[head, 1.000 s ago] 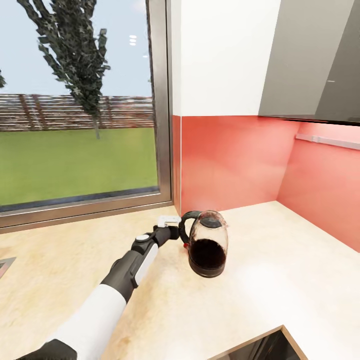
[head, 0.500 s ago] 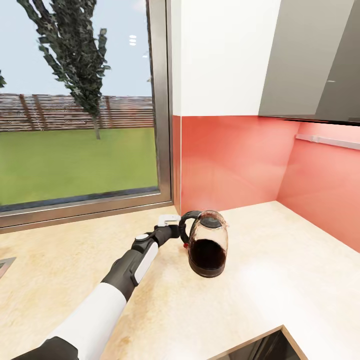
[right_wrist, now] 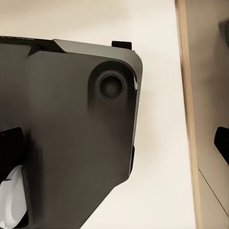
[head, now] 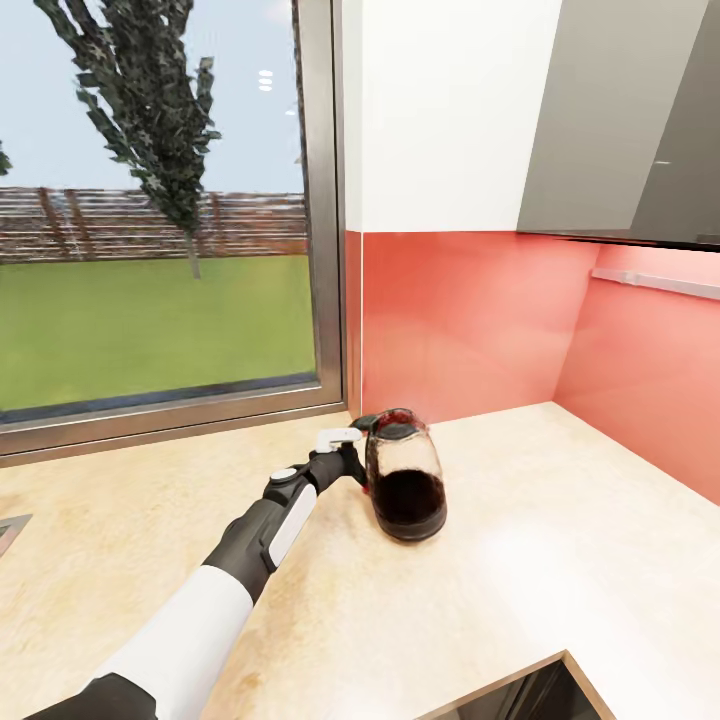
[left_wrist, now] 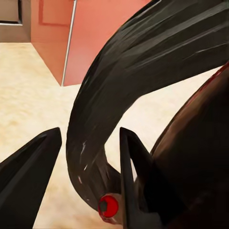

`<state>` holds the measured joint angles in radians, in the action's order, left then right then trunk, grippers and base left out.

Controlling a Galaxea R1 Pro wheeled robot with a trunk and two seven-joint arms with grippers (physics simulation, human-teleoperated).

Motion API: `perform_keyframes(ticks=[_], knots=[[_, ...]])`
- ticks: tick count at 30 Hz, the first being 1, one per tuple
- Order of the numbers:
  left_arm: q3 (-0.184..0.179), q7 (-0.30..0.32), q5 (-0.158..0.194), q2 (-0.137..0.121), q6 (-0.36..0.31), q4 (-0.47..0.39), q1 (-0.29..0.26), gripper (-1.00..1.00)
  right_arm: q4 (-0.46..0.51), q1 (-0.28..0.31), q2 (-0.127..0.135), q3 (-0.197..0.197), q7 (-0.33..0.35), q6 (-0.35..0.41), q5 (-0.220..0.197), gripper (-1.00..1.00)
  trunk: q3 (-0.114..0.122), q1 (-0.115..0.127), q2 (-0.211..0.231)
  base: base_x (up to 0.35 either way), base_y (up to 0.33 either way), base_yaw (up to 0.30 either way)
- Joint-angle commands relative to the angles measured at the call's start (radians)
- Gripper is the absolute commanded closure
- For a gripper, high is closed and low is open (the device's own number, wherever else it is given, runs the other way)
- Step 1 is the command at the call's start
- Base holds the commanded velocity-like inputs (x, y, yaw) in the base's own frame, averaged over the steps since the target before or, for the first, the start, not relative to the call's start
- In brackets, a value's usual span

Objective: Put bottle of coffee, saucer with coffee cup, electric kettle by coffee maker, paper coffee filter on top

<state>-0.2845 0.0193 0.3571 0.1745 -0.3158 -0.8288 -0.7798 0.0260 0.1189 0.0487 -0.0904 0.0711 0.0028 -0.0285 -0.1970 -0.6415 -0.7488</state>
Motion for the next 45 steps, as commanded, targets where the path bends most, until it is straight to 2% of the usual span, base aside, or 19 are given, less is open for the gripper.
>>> perform_keyframes(ticks=[1,20,27,31,33,45], knots=[[0.001,0.001,0.003,0.0,-0.005,-0.001,0.0,1.0,0.001,0.0,0.0,-0.008,0.003,0.0,-0.003,-1.0,-0.001,0.0,-0.001,0.0,0.0,0.0],[0.001,0.008,0.005,0.0,0.013,-0.023,0.002,1.0,0.002,0.0,-0.002,-0.008,0.003,0.0,-0.004,-1.0,-0.001,0.0,-0.001,0.0,0.0,0.0],[0.003,0.001,0.006,0.0,0.002,-0.156,0.012,1.0,0.006,0.0,-0.004,-0.01,0.003,-0.001,-0.004,-1.0,-0.001,0.0,-0.001,0.0,0.0,0.0],[0.007,0.001,0.045,0.0,-0.003,-0.206,0.022,1.0,0.011,0.001,-0.004,-0.01,0.003,-0.003,-0.005,-1.0,-0.001,0.0,-0.001,0.0,0.0,0.0],[0.006,0.0,0.051,0.0,-0.002,-0.225,0.024,1.0,0.013,0.0,-0.004,-0.009,0.004,-0.004,-0.005,-1.0,-0.001,0.0,-0.001,0.0,0.0,0.0],[0.007,-0.002,0.052,0.0,0.004,-0.239,0.029,1.0,0.045,0.001,-0.005,-0.007,0.004,-0.006,-0.006,-1.0,-0.001,0.0,-0.001,-0.054,0.012,0.0]])
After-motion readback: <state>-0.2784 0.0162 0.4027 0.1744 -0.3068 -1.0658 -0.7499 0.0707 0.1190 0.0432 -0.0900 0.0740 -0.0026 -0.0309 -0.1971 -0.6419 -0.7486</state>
